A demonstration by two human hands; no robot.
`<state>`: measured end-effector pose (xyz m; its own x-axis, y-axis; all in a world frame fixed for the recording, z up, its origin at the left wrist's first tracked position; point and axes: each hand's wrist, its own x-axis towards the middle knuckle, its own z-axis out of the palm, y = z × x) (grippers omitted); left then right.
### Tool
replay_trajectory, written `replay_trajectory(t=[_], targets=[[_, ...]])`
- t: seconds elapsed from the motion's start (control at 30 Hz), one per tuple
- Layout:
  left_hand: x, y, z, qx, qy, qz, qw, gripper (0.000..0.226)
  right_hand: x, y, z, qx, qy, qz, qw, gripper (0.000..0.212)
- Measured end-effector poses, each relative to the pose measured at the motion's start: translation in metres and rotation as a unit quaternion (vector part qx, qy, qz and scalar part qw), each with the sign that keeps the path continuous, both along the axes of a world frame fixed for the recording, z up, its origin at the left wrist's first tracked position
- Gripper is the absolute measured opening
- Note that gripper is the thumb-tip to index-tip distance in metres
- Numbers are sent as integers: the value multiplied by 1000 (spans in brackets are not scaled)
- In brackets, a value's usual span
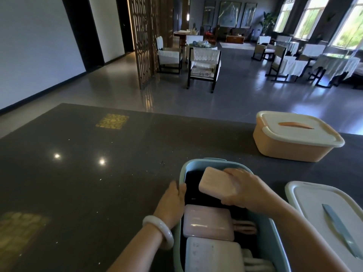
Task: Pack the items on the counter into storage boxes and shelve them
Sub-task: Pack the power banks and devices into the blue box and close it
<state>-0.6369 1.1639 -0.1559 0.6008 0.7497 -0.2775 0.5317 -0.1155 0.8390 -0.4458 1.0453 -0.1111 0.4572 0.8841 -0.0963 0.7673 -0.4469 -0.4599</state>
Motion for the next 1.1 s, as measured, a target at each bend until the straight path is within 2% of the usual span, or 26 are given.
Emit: replay_trajectory(t=[0.13, 0.37, 0.53, 0.67, 0.8, 0.93, 1.1], targets=[[1, -3, -19, -16, -62, 35, 997, 35, 12, 20, -10, -53, -30, 79, 995, 91], [1, 1, -24, -22, -71, 32, 997, 31, 8, 44, -21, -94, -38, 172, 980, 87], [0, 2, -27, -6, -79, 20, 997, 35, 9, 48, -30, -110, 3, 163, 980, 89], [0, 3, -30, -3, -83, 19, 996, 35, 15, 40, -33, -92, 59, 155, 982, 81], [1, 4, -33, 6, -92, 17, 996, 37, 23, 31, -37, 6, 121, 67, 990, 63], [2, 5, -34, 18, -97, 19, 995, 37, 17, 25, -47, -19, 62, 48, 997, 64], [1, 2, -35, 42, -104, 23, 993, 33, 16, 22, -56, -4, 104, 45, 994, 67]])
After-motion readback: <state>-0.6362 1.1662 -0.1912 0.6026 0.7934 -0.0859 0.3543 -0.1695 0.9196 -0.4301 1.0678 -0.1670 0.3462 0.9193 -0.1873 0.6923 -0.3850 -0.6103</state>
